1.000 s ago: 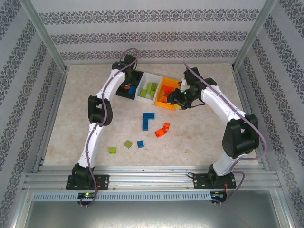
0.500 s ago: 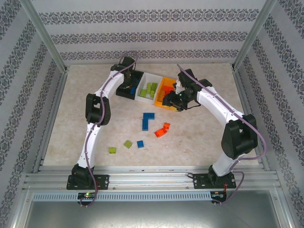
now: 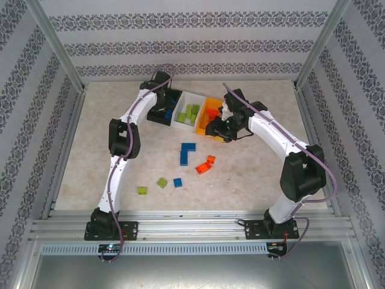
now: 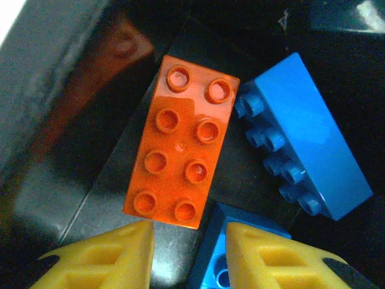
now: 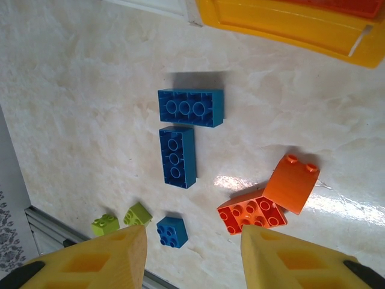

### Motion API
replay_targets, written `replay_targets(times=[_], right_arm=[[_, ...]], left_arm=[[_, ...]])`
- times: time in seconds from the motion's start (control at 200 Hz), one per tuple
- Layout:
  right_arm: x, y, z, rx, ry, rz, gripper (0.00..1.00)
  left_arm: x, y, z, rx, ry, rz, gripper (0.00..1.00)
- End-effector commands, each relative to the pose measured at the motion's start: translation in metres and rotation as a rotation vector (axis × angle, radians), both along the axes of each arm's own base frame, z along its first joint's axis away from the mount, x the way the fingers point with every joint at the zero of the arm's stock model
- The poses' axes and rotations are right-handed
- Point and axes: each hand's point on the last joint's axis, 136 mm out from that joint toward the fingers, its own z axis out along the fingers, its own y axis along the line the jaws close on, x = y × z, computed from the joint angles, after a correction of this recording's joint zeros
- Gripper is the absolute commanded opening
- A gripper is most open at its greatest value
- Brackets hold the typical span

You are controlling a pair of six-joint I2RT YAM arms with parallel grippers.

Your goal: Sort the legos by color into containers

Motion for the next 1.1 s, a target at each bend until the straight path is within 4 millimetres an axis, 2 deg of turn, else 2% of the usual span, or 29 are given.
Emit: replay_targets(times=[0.0, 0.085, 0.155, 0.24, 0.415, 0.669, 0.839, 0.914, 1.004, 1.094], right_arm=[[-0.006, -0.002, -0.001, -0.039, 0.01, 0.022, 0.46], [-0.007, -0.005, -0.002, -0.057, 0.007, 0.03, 0.46], [-0.008, -0.006, -0.003, -0.06, 0.007, 0.027, 0.46], [-0.008, -0.005, -0.007, -0.053, 0.013, 0.025, 0.46], [-0.004, -0.001, -0.009, -0.036, 0.001, 0.016, 0.46], [-0.004, 0.004, -0.013, -0.016, -0.007, 0.011, 0.46], [-0.007, 0.007, -0.015, -0.007, -0.012, 0.013, 0.46], [-0.008, 0.009, -0.016, -0.004, -0.015, 0.018, 0.46], [-0.009, 0.01, -0.015, -0.002, -0.014, 0.023, 0.46], [-0.011, 0.01, -0.013, -0.008, -0.014, 0.033, 0.46]], left_arm=[[-0.005, 0.022, -0.046, 0.072, 0.082, -0.013, 0.25], [-0.008, 0.023, -0.054, 0.055, 0.107, -0.004, 0.2], [-0.009, 0.021, -0.053, 0.041, 0.112, -0.007, 0.16], [-0.012, 0.019, -0.044, 0.03, 0.111, -0.014, 0.08], [-0.024, 0.018, -0.024, 0.009, 0.113, -0.018, 0.0], [-0.052, 0.003, 0.019, -0.034, 0.08, -0.051, 0.0], [-0.068, 0.005, 0.043, -0.048, 0.034, -0.038, 0.0], [-0.063, 0.005, 0.047, -0.049, 0.003, -0.043, 0.0], [-0.05, 0.0, 0.048, -0.048, -0.006, -0.076, 0.15], [-0.035, -0.005, 0.045, -0.039, -0.007, -0.1, 0.24]])
